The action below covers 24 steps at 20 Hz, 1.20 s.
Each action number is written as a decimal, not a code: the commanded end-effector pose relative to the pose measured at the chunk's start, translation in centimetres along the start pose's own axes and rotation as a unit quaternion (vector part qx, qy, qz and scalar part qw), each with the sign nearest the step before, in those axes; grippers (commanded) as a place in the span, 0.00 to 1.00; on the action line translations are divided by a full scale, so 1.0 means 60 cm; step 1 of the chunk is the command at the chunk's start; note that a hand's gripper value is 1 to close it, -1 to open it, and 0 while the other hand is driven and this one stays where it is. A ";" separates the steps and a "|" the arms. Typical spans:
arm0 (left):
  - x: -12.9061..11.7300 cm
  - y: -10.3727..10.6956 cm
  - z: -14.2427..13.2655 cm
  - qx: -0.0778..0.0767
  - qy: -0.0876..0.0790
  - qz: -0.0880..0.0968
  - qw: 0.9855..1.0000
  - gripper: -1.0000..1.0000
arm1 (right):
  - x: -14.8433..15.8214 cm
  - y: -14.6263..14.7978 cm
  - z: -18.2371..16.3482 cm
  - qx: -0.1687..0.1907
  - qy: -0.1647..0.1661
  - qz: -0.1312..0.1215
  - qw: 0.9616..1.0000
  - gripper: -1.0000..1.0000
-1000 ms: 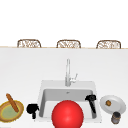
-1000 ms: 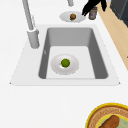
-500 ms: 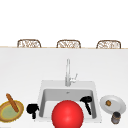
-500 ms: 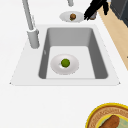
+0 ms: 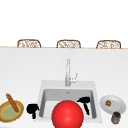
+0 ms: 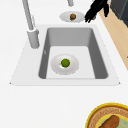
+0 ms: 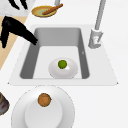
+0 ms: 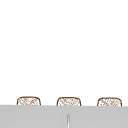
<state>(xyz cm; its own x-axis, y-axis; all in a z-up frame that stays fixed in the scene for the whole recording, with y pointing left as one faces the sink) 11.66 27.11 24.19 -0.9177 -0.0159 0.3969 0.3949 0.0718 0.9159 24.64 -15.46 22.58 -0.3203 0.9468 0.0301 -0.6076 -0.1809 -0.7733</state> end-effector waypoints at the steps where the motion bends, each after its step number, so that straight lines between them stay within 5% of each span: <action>1: 0.000 0.000 0.000 0.000 0.000 0.000 1.000 0.50 | 0.012 0.001 -0.006 0.005 -0.042 0.033 0.999 0.00; 10: 0.000 0.000 0.000 0.000 0.000 0.000 1.000 0.50 | 0.060 -0.031 -0.099 0.005 -0.033 0.006 0.999 0.00; 14: 0.000 0.000 0.000 0.000 0.000 0.000 1.000 0.50 | 0.093 0.000 -0.158 0.008 -0.018 0.028 0.999 0.00; 19: 0.000 0.000 0.000 0.000 0.000 0.000 1.000 0.50 | 0.131 0.014 -0.218 0.018 -0.020 0.022 0.999 0.00; 24: 0.000 0.000 0.000 0.000 0.000 0.000 1.000 0.50 | 0.129 0.026 -0.283 0.027 -0.016 0.038 0.999 0.00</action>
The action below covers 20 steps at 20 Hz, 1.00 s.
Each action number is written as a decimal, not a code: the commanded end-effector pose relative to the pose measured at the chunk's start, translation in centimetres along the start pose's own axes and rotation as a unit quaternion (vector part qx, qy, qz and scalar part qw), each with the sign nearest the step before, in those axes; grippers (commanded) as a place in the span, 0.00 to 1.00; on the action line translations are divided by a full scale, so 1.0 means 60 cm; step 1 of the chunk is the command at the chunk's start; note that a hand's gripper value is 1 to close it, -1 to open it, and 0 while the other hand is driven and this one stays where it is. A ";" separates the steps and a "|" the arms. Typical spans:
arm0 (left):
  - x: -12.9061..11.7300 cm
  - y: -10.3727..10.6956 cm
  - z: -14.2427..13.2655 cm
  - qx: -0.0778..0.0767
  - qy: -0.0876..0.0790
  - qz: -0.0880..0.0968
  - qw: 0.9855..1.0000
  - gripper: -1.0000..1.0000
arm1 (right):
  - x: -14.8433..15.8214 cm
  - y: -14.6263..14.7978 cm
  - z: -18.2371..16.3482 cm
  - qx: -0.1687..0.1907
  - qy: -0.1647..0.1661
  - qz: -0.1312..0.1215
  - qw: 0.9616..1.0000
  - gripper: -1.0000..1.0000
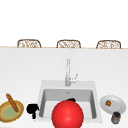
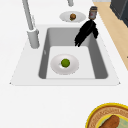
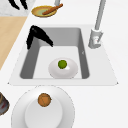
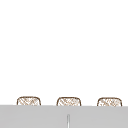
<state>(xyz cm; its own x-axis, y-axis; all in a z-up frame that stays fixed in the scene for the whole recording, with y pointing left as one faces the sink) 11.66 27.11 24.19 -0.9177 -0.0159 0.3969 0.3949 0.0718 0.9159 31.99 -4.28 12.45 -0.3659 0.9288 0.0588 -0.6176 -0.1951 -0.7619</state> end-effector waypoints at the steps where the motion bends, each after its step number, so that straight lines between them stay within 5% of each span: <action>1: 0.000 0.000 0.000 0.000 0.000 0.000 1.000 0.50 | -0.009 0.003 -0.046 0.027 0.011 0.030 0.999 0.00; 9: 0.000 0.000 0.000 0.000 0.000 0.000 1.000 0.50 | -0.023 0.038 -0.119 0.036 0.005 0.013 0.999 0.00; 15: 0.000 0.000 0.000 0.000 0.000 0.000 1.000 0.50 | -0.001 0.030 -0.164 0.036 0.056 -0.027 0.997 0.00; 20: 0.000 0.000 0.000 0.000 0.000 0.000 1.000 0.50 | -0.008 0.023 -0.190 0.040 0.076 -0.025 0.996 0.00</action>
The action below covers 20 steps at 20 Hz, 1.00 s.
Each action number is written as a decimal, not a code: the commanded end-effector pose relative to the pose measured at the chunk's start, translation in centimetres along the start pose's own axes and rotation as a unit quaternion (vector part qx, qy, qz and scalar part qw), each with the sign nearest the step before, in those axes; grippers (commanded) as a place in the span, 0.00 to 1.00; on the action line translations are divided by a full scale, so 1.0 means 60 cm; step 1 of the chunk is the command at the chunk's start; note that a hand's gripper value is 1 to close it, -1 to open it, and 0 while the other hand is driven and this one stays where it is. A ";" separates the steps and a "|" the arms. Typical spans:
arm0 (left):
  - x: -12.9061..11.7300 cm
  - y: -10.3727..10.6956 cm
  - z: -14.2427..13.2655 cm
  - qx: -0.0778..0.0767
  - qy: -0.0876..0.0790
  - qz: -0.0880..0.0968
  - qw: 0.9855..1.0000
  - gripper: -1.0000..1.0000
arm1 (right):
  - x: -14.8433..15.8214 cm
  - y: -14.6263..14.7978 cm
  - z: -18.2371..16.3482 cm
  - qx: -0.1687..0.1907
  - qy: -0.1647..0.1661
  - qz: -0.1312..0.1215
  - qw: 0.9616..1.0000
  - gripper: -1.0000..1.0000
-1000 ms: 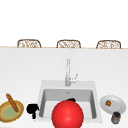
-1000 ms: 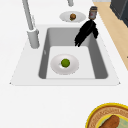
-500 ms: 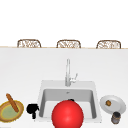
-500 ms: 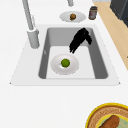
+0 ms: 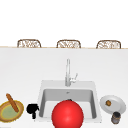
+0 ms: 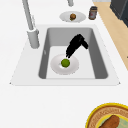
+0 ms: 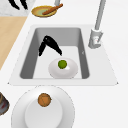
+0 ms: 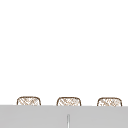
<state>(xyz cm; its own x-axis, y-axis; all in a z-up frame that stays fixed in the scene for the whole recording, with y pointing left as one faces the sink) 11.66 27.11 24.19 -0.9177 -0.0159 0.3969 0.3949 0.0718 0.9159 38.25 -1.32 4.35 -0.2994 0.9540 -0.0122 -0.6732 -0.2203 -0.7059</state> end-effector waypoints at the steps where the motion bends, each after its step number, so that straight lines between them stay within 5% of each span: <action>1: 0.000 0.000 0.000 0.000 0.000 0.000 1.000 0.50 | -0.007 -0.001 -0.016 -0.004 0.021 -0.025 0.999 0.00; 6: 0.000 0.000 0.000 0.000 0.000 0.000 1.000 0.50 | 0.007 0.006 -0.032 -0.007 0.032 -0.023 0.999 0.00; 14: 0.000 0.000 0.000 0.000 0.000 0.000 1.000 0.50 | 0.016 0.044 -0.090 -0.008 0.082 -0.053 0.995 0.00; 20: 0.000 0.000 0.000 0.000 0.000 0.000 1.000 0.50 | 0.008 0.039 -0.131 -0.006 0.070 -0.027 0.997 0.00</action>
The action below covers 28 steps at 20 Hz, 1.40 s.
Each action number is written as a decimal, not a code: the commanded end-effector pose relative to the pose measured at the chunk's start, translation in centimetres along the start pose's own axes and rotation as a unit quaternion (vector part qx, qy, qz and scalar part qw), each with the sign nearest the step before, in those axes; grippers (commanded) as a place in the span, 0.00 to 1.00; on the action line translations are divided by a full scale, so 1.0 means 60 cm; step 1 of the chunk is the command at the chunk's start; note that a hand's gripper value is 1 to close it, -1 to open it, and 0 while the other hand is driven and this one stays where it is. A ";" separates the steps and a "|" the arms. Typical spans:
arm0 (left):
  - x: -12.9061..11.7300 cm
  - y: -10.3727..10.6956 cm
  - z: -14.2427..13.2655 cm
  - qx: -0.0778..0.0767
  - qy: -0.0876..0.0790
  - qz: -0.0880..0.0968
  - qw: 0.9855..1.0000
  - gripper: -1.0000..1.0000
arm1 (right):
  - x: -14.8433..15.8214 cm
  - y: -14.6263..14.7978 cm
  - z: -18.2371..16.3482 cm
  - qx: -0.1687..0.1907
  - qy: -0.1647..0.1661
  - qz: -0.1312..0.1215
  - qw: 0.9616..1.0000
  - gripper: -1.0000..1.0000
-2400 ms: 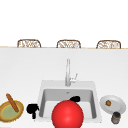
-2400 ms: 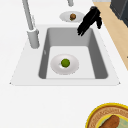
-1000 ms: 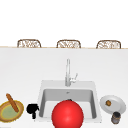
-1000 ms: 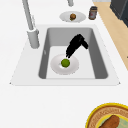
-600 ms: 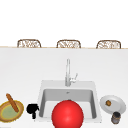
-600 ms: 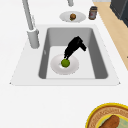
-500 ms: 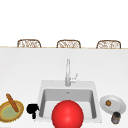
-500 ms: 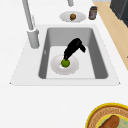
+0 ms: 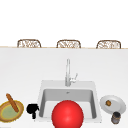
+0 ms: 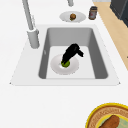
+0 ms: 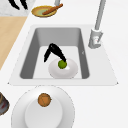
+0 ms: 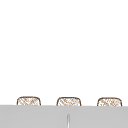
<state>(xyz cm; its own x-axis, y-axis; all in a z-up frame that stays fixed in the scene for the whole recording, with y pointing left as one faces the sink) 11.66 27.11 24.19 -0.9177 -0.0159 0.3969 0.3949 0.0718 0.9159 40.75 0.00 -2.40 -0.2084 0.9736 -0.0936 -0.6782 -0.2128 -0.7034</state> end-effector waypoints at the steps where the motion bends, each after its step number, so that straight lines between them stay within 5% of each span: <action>1: 0.000 0.000 0.000 0.000 0.000 0.000 1.000 0.50 | 0.002 -0.009 -0.026 -0.003 0.008 -0.020 1.000 0.00; 18: 0.000 0.000 0.000 0.000 0.000 0.000 1.000 0.50 | -0.014 0.020 -0.181 0.001 -0.001 -0.002 1.000 0.00; 25: 0.000 0.000 0.000 0.000 0.000 0.000 1.000 0.50 | -0.025 0.027 -0.162 -0.002 -0.016 -0.017 1.000 0.00; 26: 0.000 0.000 0.000 0.000 0.000 0.000 1.000 0.50 | -0.019 0.028 -0.157 -0.003 -0.019 -0.019 1.000 1.00; 28: 0.000 0.000 0.000 0.000 0.000 0.000 1.000 0.50 | -0.019 0.026 -0.146 -0.042 -0.020 -0.012 0.999 1.00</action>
<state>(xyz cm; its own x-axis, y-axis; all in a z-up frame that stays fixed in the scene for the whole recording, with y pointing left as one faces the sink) 11.66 27.11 24.19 -0.9177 -0.0159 0.3969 0.3949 0.0718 0.9159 46.59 -0.69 -8.34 -0.2255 0.9728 -0.0528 -0.5898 -0.1795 -0.7874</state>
